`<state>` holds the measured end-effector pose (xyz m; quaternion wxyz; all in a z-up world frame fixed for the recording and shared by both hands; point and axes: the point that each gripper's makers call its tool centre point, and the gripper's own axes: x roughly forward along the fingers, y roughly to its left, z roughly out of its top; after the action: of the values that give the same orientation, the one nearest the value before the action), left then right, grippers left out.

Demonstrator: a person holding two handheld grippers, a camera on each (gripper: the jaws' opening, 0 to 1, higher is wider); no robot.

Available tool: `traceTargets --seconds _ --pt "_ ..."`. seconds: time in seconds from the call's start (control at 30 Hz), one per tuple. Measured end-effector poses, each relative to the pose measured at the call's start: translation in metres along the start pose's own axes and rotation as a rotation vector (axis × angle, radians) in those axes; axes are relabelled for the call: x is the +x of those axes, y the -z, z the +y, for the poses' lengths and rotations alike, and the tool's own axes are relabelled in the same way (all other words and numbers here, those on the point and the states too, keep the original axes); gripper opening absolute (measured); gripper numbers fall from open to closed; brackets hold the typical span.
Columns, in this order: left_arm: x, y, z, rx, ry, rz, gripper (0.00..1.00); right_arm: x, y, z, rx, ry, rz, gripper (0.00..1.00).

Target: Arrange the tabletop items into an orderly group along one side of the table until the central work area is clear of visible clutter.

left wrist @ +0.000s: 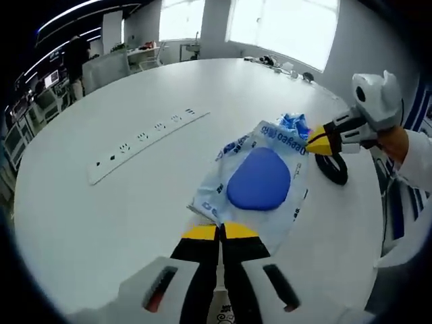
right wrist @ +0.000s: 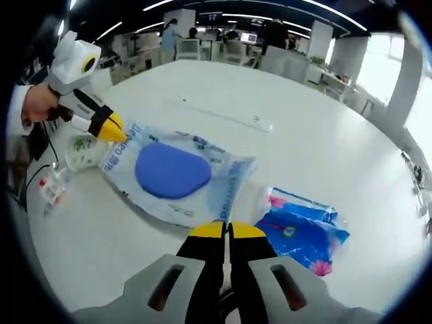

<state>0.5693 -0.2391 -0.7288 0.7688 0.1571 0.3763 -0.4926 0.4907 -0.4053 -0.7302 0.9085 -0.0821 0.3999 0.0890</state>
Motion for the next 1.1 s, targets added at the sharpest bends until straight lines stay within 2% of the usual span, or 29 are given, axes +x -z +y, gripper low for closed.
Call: traceTargets --seconds 0.4,0.73,0.87,1.1 --pt "0.008 0.002 -0.002 0.024 0.0 0.016 0.0 0.011 0.017 -0.002 0.023 -0.013 0.043 0.0" --pt "0.011 0.003 0.001 0.018 -0.009 0.019 0.0 0.012 0.016 -0.004 0.03 -0.012 0.041 0.0" --pt "0.011 0.006 0.005 0.033 -0.03 0.029 0.03 0.012 0.016 -0.004 0.034 -0.014 0.038 0.0" --pt "0.008 0.005 0.012 0.002 -0.047 0.019 0.1 0.011 0.016 -0.003 0.036 -0.012 0.029 0.0"
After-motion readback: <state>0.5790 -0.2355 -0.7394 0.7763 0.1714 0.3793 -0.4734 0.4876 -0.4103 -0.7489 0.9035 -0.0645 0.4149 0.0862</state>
